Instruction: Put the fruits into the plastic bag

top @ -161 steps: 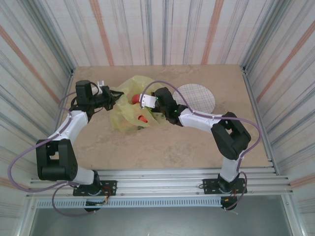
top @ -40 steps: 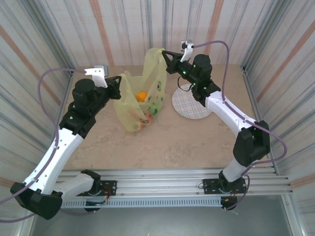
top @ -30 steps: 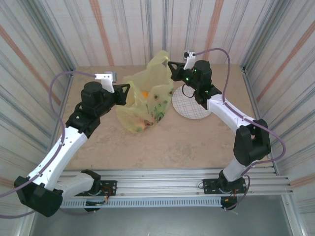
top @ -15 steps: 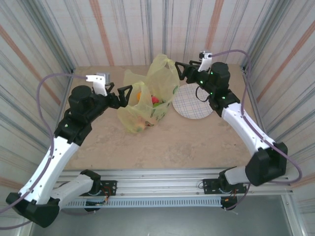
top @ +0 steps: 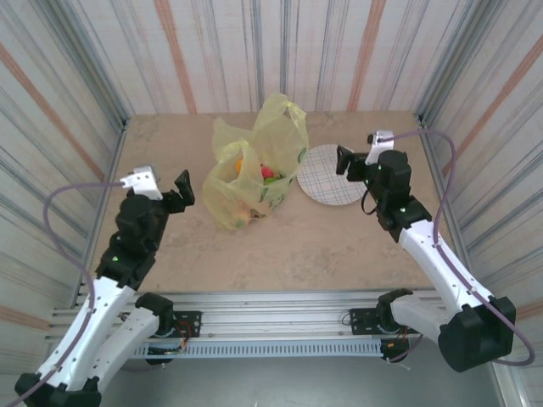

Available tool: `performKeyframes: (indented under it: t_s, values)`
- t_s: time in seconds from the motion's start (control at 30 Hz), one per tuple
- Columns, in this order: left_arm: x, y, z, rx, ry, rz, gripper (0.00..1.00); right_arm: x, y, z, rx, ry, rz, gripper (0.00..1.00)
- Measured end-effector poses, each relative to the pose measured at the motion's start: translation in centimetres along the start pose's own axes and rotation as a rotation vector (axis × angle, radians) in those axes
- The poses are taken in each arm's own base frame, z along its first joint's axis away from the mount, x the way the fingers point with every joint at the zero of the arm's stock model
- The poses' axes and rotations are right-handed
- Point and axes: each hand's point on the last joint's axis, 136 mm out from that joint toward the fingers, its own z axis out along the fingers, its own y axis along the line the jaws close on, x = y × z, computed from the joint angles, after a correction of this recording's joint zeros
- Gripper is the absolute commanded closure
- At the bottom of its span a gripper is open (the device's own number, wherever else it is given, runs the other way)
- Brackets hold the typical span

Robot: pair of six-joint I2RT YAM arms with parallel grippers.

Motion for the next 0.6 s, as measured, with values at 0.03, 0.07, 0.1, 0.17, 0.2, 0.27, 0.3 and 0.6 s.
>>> performKeyframes:
  t_s: [0.03,0.07,0.1,0.17,0.2,0.27,0.3,0.6]
  values:
    - [1.8,1.1,0.7,-0.051,0.02,0.012,0.01,1.6,-1.3,0.0,0.053,0.028,-0.006,0.01]
    - [3.2,2.2,1.3,-0.096,0.037,0.026,0.01,3.1,-2.6,0.0,0.106,0.054,-0.013,0.01]
    - [4.4,3.3,1.9,-0.141,0.057,0.039,0.02,4.1,-3.5,-0.1,0.143,0.07,-0.017,0.01]
    - [6.5,5.5,2.8,-0.227,0.091,0.06,0.01,6.2,-5.4,-0.7,0.22,0.095,-0.026,0.01]
    - [6.9,6.3,3.1,-0.257,0.097,0.065,0.01,7.0,-6.2,-1.1,0.247,0.1,-0.029,0.01]
    - [7.5,7.9,3.6,-0.304,0.098,0.067,0.01,8.6,-7.5,-1.8,0.298,0.098,-0.032,0.01]
    - [7.6,8.4,3.8,-0.318,0.099,0.07,0.01,9.2,-8.0,-2.1,0.316,0.098,-0.033,0.01]
    - [9.9,9.1,6.8,-0.319,0.154,0.183,0.01,13.6,-11.6,-1.4,0.446,0.153,-0.05,0.01]
